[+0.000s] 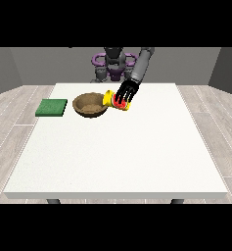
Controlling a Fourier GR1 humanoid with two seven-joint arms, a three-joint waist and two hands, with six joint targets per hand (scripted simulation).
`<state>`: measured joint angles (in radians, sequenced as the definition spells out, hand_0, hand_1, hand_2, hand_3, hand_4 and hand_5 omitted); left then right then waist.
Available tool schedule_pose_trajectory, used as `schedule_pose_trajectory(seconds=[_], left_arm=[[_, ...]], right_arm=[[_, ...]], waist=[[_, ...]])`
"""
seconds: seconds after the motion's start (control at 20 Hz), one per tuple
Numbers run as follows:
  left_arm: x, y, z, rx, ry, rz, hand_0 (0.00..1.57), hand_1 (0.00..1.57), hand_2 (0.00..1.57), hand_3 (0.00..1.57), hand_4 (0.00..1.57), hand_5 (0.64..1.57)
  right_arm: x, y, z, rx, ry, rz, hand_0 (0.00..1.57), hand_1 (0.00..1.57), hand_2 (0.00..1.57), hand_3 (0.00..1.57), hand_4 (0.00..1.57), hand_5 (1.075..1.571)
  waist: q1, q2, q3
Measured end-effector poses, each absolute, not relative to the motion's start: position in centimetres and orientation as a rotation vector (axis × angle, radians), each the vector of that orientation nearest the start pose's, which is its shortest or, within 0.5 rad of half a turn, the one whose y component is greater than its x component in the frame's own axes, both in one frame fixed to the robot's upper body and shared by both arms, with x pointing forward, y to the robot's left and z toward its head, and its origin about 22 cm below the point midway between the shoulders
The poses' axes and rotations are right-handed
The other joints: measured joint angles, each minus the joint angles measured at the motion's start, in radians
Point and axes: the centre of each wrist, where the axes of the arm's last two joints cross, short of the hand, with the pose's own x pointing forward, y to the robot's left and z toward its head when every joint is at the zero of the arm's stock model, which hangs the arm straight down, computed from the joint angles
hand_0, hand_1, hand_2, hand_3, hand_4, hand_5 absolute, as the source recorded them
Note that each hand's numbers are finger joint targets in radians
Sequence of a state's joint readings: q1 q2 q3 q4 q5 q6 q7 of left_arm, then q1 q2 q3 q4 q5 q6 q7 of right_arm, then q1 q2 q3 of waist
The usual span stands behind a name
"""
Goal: Pick the cup and pour the ball into the bowl, then pick the bowl and place it on the pad
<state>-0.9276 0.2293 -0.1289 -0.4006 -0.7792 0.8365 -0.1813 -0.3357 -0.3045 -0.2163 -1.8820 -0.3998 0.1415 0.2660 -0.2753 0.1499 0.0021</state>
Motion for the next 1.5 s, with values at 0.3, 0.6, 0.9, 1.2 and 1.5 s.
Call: schedule_pose_trajectory(seconds=[0.3, 0.6, 0.9, 1.2, 1.5], left_arm=[[42.6, 17.5, 1.8, 1.418, -1.694, -1.084, 1.31, 1.31, 1.4, 1.41, 0.95, 1.47], [42.1, 14.3, 0.6, 1.558, -1.584, -1.465, 1.49, 1.49, 1.57, 1.57, 0.96, 1.525], [42.0, 10.1, 1.5, 1.723, -1.457, -1.764, 1.5, 1.5, 1.57, 1.57, 1.03, 1.516], [40.6, 7.9, 0.9, 1.732, -1.443, -1.848, 1.5, 1.5, 1.57, 1.57, 1.01, 1.52], [41.5, 9.9, 2.5, 1.489, -1.596, -1.415, 1.25, 1.25, 1.57, 1.57, 0.78, 1.571]], right_arm=[[28.3, -28.3, 16.3, 0.176, -1.89, 0.112, 0.0, 0.0, 0.0, 0.0, 0.38, 1.566], [28.9, -28.4, 14.3, 0.162, -1.824, 0.092, 0.0, 0.0, 0.0, 0.0, 0.38, 1.566], [29.5, -29.1, 12.2, 0.145, -1.762, 0.073, 0.0, 0.0, 0.0, 0.0, 0.38, 1.566], [29.6, -30.3, 11.6, 0.125, -1.742, 0.047, 0.0, 0.0, 0.0, 0.0, 0.36, 1.564], [28.8, -31.6, 10.9, 0.078, -1.745, 0.012, 0.0, 0.0, 0.0, 0.0, 0.36, 1.564]], waist=[[0.021, -0.078, 0.0008], [0.047, -0.15, 0.0009], [0.067, -0.204, 0.0002], [0.099, -0.225, -0.0013], [0.153, -0.224, -0.0037]])
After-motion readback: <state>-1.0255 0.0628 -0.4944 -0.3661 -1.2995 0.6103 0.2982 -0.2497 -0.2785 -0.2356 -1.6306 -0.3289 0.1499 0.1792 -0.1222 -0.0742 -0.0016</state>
